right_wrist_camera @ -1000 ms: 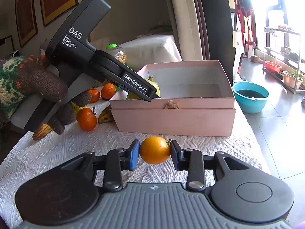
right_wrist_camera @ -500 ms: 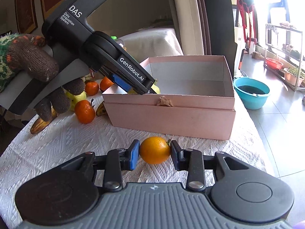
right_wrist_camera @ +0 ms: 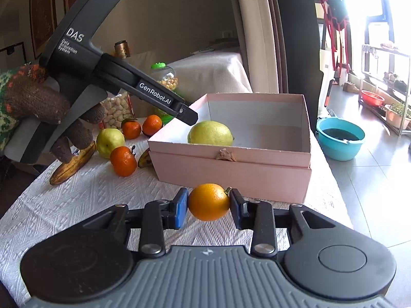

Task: Organize fruits
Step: 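Lower the pear into the pink box and open the left gripper while the right gripper carries the orange, then lower the small orange into the pink box and open the right gripper, then grasp the brown-spotted banana with the right gripper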

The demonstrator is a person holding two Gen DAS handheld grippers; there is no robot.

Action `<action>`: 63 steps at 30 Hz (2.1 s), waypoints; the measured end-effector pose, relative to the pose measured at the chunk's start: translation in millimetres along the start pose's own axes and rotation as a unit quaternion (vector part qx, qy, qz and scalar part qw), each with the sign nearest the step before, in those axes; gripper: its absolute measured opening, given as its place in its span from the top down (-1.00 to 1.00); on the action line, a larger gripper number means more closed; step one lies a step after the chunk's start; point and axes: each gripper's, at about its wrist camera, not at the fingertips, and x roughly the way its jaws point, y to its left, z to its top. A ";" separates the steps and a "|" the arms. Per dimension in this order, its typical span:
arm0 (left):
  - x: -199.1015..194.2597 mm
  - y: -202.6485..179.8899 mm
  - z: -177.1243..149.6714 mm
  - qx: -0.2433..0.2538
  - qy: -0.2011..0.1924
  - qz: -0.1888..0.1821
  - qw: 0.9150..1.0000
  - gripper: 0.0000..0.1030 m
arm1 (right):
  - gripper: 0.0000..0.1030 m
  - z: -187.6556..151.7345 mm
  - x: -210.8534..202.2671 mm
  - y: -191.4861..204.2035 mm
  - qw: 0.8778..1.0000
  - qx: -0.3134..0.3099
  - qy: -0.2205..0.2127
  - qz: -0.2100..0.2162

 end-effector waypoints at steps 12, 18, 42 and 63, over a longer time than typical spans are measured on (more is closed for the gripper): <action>-75.4 62.7 -110.2 -0.174 -0.057 -0.013 0.983 -0.09 | 0.32 127.0 65.7 -11.8 1.000 0.016 -0.005 0.021; -101.0 101.7 -139.5 -0.195 -0.088 0.069 0.974 -0.09 | 0.04 169.3 110.8 -0.3 0.999 0.041 0.011 0.008; -123.8 155.3 -199.8 -0.300 -0.101 0.108 0.943 -0.09 | -0.12 75.8 159.4 172.9 0.971 -0.201 0.123 0.044; -158.8 202.7 -243.4 -0.403 -0.103 0.196 0.888 -0.08 | 0.00 75.0 213.9 267.6 0.982 -0.055 0.169 0.070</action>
